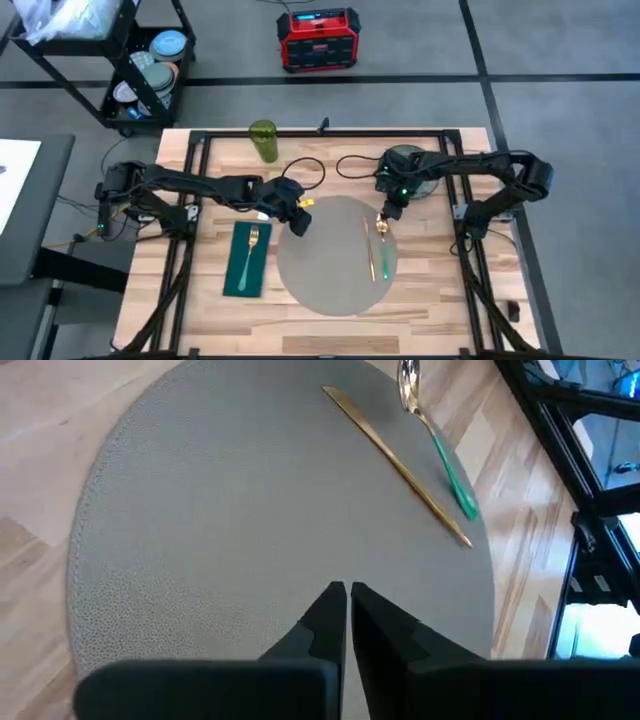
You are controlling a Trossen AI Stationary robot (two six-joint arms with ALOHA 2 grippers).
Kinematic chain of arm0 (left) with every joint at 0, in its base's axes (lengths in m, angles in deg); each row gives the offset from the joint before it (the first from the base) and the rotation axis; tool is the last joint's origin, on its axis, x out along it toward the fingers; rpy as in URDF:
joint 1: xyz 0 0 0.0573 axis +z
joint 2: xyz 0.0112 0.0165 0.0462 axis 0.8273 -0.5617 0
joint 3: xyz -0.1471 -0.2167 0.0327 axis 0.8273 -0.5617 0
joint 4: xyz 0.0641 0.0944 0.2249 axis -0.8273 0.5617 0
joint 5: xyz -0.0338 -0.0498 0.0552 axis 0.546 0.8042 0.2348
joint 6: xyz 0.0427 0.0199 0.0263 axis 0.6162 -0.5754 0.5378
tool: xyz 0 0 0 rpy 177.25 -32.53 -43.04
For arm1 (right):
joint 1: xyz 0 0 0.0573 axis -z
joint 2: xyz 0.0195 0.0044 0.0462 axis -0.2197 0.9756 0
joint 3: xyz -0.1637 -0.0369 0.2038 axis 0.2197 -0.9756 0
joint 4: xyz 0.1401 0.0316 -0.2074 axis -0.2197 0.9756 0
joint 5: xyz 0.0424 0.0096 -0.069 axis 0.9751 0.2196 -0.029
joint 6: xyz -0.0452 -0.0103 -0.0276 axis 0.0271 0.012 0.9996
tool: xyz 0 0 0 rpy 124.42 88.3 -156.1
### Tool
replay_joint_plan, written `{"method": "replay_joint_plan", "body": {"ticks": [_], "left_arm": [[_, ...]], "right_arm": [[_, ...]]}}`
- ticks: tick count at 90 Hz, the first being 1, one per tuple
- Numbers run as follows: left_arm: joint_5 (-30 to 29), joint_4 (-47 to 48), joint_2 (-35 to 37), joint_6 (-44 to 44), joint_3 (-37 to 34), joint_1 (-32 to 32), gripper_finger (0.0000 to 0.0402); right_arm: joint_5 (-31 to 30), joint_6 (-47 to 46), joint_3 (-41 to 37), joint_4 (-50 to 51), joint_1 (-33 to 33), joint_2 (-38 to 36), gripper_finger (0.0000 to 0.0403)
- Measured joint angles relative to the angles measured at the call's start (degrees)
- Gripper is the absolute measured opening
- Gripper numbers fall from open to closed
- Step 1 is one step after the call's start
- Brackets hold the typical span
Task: Set table place
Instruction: Put the spoon on the gray table mat
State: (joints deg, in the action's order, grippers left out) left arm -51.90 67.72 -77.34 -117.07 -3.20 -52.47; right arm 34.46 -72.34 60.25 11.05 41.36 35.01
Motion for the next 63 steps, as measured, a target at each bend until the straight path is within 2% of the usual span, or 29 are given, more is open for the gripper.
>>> {"method": "replay_joint_plan", "body": {"ticks": [44, 63], "left_arm": [[0.0, 0.0, 0.0, -0.2, 0.0, 0.0, 0.0001], [0.0, 0.0, 0.0, -0.3, 0.0, 0.0, 0.0001]], "right_arm": [[-1.2, 0.2, 0.0, -0.5, 0.0, 0.0, 0.0000], [0.2, 1.5, 0.0, -0.9, 0.0, 0.0, 0.0000]]}}
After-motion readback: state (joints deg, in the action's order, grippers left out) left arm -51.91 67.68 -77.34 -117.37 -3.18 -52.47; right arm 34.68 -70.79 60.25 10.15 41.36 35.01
